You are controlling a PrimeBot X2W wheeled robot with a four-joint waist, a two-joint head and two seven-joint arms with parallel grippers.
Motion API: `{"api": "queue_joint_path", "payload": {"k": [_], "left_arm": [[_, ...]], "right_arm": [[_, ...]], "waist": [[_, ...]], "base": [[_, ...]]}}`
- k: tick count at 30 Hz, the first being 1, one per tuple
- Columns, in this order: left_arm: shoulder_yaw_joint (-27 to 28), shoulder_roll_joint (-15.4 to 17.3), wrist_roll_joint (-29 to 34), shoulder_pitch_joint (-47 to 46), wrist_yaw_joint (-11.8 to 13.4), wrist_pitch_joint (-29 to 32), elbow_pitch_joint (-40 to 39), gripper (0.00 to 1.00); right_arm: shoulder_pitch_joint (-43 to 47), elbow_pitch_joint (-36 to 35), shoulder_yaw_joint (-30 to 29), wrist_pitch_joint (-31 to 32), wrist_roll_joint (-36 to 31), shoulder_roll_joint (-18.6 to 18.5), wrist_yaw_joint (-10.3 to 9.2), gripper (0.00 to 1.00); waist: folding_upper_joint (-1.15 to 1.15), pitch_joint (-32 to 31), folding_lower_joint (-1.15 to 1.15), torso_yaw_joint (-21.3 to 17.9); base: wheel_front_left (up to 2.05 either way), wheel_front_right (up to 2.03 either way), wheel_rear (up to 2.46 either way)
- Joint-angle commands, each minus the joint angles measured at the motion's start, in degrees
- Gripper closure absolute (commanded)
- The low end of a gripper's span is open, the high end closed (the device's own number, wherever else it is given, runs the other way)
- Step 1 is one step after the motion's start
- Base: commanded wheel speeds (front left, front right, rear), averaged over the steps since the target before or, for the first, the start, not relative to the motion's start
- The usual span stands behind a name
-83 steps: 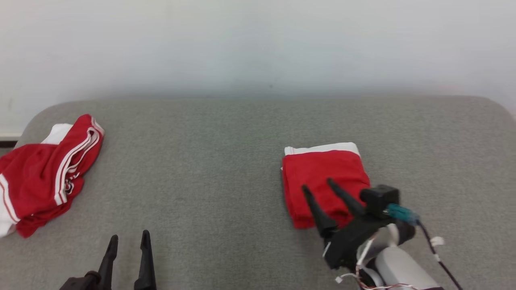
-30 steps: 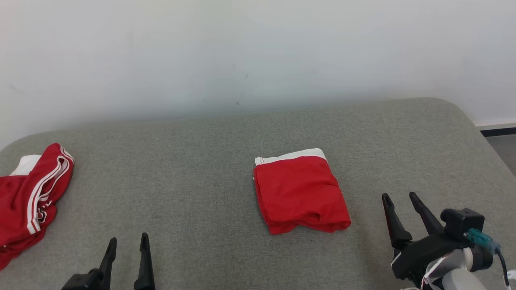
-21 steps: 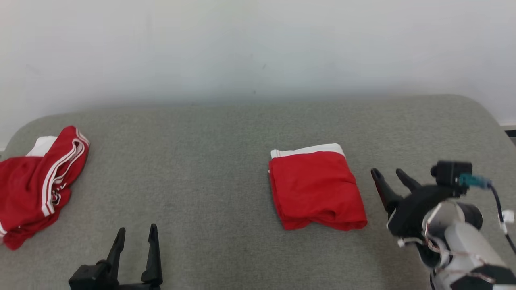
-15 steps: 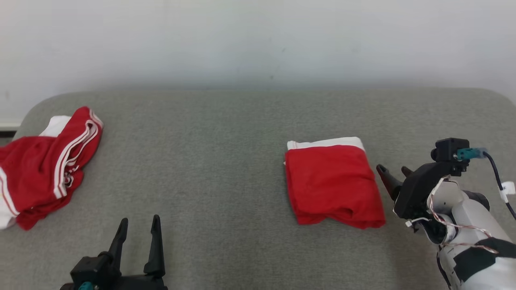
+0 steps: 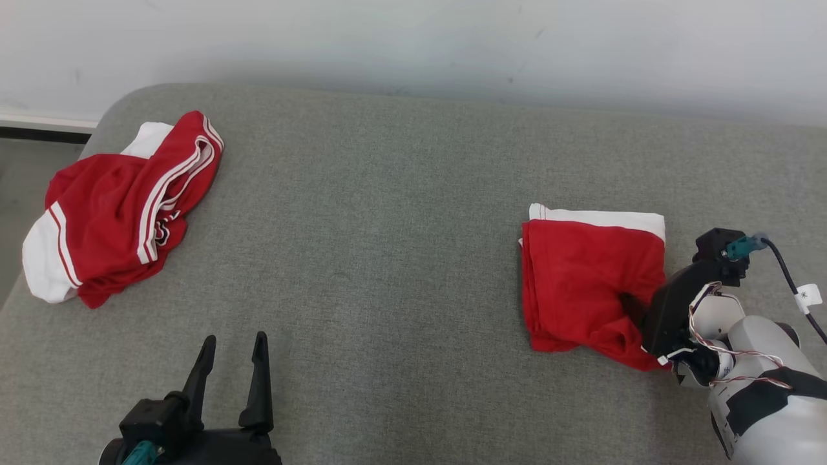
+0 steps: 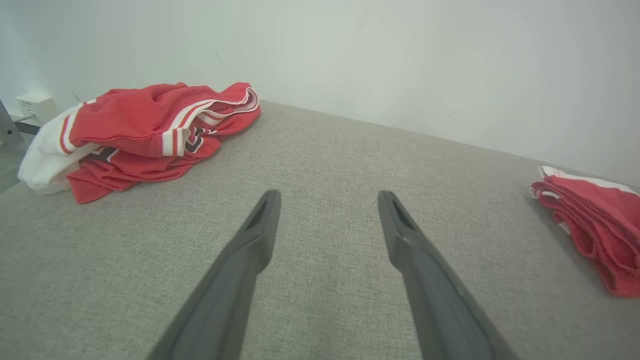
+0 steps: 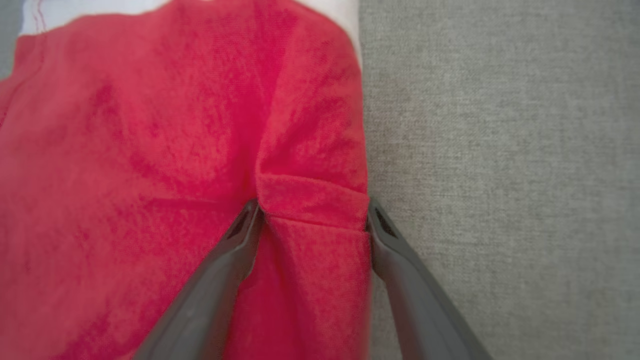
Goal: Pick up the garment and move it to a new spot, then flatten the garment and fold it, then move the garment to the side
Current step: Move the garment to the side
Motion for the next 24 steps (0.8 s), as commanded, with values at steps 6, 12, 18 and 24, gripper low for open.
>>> {"api": "queue_joint_path", "payload": {"k": [6, 12, 18, 24], "left_arm": [[0.18, 0.01, -0.25, -1.01, -0.25, -0.05, -0.4, 0.0], [0.69, 0.01, -0.54, -1.78, -0.31, -0.05, -1.16, 0.0], [1.76, -0.01, -0.1, -2.58, -0.33, -0.05, -2.95, 0.0], [3.04, 0.03, 1.51, -4.63, -0.78, -0.04, -5.35, 0.0]], "right_arm": [[1.07, 1.73, 1.82, 3.15, -2.12, 1.28, -0.13, 1.0], [0.16, -3.44, 11.2, 5.39, -5.67, -3.72, -0.2, 1.0], [-2.89, -10.61, 20.46, 7.5, -3.58, -8.66, -0.18, 1.0], [-5.49, -16.96, 28.89, 7.28, -0.32, -16.15, -0.16, 1.0]], "waist": [[0.0, 1.14, -0.01, -0.66], [0.0, 2.21, -0.01, -2.75], [0.0, 4.71, -0.01, -6.3], [0.0, 9.04, -0.01, -12.2]], "base": [[0.0, 0.0, 0.0], [0.0, 0.0, 0.0], [0.0, 0.0, 0.0], [0.0, 0.0, 0.0]]}}
